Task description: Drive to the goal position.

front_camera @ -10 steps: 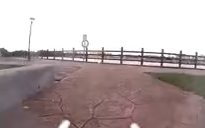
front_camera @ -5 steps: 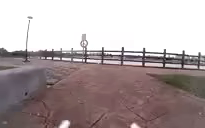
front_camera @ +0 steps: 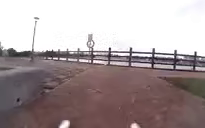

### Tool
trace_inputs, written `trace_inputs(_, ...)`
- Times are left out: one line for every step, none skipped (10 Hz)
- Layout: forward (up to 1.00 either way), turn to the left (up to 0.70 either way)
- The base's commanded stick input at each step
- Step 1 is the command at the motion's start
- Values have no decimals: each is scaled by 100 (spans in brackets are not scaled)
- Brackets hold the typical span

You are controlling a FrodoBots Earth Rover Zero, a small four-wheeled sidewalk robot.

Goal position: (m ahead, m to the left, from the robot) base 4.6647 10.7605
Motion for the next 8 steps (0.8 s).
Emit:
trace_inputs(70, 7)
trace_inputs(70, 7)
trace_inputs(70, 7)
trace_inputs(70, 7)
trace_inputs(70, 7)
trace_inputs(70, 7)
trace_inputs(70, 7)
trace_inputs(70, 7)
